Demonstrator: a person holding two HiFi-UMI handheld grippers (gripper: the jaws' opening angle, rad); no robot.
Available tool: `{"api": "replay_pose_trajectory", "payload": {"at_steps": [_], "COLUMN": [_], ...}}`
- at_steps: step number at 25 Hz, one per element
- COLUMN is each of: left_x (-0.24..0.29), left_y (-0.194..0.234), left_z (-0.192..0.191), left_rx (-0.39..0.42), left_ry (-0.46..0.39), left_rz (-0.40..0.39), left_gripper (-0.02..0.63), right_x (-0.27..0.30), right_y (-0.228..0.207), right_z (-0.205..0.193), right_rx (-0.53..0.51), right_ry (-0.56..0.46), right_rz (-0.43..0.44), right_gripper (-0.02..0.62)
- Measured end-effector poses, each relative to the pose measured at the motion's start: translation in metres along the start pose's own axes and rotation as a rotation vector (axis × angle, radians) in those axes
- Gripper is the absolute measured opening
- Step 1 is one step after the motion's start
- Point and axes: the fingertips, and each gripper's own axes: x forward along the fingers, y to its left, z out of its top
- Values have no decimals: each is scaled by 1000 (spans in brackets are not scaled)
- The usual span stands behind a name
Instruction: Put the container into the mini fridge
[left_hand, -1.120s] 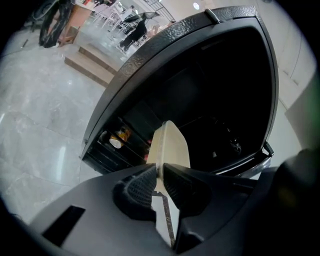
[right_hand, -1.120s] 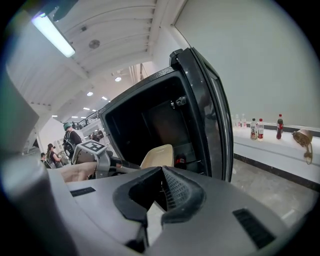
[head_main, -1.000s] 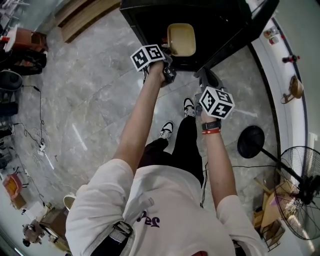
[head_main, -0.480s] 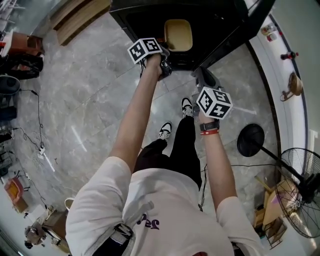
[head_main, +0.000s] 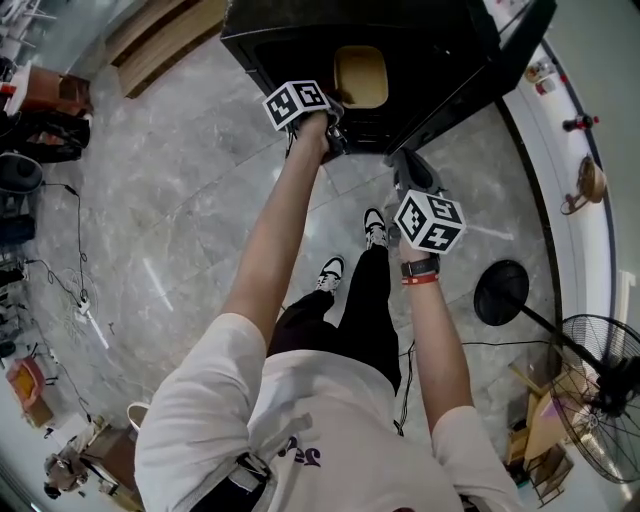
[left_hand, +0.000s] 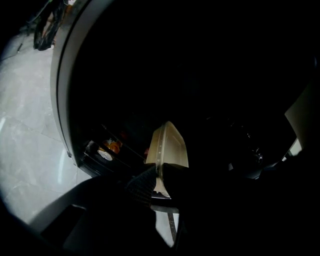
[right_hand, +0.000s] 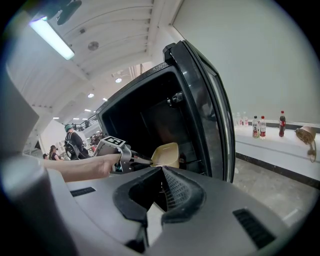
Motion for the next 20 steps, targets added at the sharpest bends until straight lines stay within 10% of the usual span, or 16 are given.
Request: {"api": "replay_pose_trajectory", "payload": {"at_steps": [20], "left_x": [50], "left_y": [-4], "left_z": [39], "left_rx": [24], "left_ry": [-55], "left_rz": [10], "left_gripper": [57], "right_x": [9], "right_y": [-18], "right_z": [-12], "right_rx": [7], "right_ry": [37], "right_rz": [-7], "right_gripper": [14]}}
